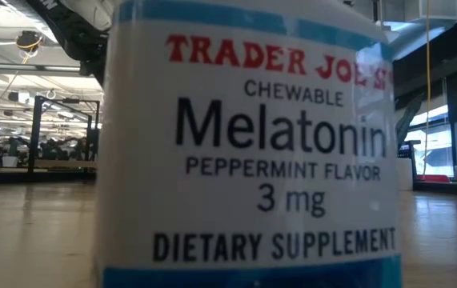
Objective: Pick and place medicine bottles onto shelf by color
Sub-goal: Put the blue pill bottle on the shelf
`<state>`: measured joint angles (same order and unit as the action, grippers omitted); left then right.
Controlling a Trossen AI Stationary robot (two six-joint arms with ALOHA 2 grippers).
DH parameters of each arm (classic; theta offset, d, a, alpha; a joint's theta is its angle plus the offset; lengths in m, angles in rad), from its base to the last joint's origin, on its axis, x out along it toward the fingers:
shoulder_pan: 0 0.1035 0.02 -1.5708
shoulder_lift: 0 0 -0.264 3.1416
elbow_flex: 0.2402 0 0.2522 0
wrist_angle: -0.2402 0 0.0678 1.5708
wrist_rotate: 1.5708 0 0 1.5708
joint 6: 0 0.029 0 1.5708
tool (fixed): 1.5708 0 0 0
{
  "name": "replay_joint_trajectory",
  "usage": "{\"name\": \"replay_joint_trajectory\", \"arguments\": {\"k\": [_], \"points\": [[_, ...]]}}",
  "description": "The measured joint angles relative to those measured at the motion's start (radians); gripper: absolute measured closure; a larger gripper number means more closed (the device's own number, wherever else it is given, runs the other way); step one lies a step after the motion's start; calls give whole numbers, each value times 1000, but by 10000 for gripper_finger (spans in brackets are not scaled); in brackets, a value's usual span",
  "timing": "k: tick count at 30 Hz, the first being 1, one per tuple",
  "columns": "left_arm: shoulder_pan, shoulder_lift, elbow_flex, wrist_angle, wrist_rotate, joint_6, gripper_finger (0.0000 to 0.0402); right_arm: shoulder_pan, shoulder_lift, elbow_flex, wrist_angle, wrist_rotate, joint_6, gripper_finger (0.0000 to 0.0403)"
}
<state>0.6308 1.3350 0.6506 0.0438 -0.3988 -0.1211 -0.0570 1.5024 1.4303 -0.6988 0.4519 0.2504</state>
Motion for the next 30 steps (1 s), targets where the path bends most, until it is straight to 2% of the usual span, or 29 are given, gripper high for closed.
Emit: {"name": "replay_joint_trajectory", "arguments": {"k": [30], "points": [[81, 0, 0, 37, 3, 1, 401, 0, 0, 0, 0, 0, 2, 157]]}}
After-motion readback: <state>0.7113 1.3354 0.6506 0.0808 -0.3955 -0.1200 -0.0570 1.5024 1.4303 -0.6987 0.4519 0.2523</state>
